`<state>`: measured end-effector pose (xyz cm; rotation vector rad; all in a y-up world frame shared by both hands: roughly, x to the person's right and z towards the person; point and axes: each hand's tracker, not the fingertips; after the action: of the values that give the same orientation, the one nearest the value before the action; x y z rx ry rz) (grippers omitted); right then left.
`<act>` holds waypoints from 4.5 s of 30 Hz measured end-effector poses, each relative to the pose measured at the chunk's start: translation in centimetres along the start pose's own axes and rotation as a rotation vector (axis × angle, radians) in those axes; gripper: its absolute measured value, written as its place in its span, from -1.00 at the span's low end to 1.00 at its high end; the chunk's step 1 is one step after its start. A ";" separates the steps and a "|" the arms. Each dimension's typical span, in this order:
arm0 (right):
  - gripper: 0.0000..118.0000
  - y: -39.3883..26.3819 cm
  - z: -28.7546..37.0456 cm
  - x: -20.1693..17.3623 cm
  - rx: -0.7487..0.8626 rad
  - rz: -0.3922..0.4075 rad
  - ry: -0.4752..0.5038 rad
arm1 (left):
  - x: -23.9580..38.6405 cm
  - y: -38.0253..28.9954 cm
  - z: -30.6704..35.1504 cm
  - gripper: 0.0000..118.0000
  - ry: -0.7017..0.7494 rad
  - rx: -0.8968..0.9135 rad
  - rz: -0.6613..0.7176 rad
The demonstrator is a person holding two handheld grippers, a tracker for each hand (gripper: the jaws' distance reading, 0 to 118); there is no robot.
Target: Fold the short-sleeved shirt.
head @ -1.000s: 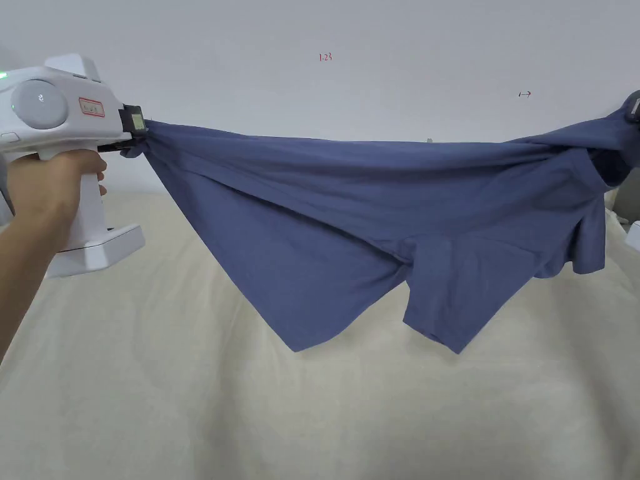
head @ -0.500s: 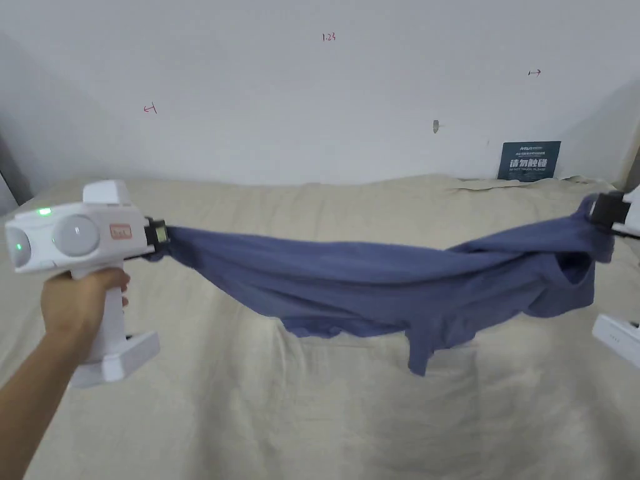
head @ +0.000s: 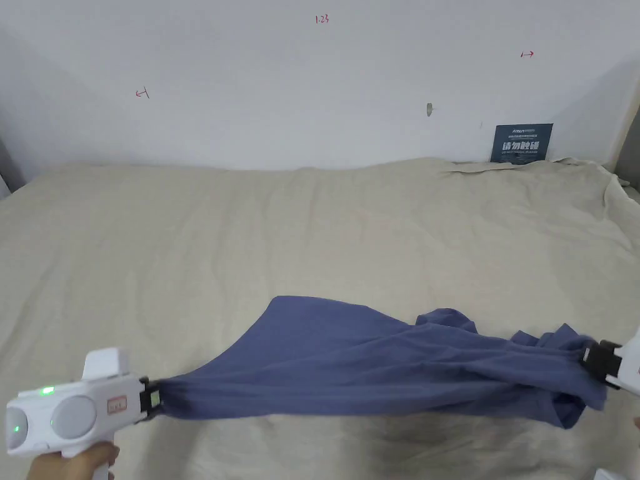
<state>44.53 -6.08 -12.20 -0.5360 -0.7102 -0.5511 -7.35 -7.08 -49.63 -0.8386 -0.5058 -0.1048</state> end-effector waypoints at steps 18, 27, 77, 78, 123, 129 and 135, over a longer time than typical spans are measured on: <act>-0.89 -10.1 9.5 3.1 -0.123 -0.039 -0.024 | -3.8 -12.1 6.2 -0.99 0.012 -0.136 0.038; -0.89 -12.3 6.7 3.9 -0.273 -0.082 -0.119 | -3.2 -13.2 4.2 -0.99 0.075 -0.200 0.020; -1.00 -5.6 22.1 -6.3 0.570 0.275 -0.115 | 10.8 -4.0 15.5 -1.00 -0.099 0.558 -0.180; -1.00 -5.4 22.0 -6.3 0.568 0.274 -0.113 | 10.8 -3.8 15.3 -1.00 -0.106 0.547 -0.179; -1.00 -1.0 8.9 -4.0 0.372 0.258 -0.216 | 21.0 10.2 -22.0 -0.99 -0.108 -0.246 -0.315; -1.00 -0.2 8.9 -2.5 0.323 0.203 -0.176 | 19.5 10.2 -15.5 -1.00 -0.202 -0.041 -0.251; -0.82 1.0 3.6 0.1 0.089 0.140 -0.145 | 17.7 10.0 -8.9 -1.00 -0.242 0.009 -0.245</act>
<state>43.54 -3.14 -10.07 -0.5416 -0.8239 -0.3505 14.47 -5.01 -53.16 -0.7822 -0.8357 -0.2273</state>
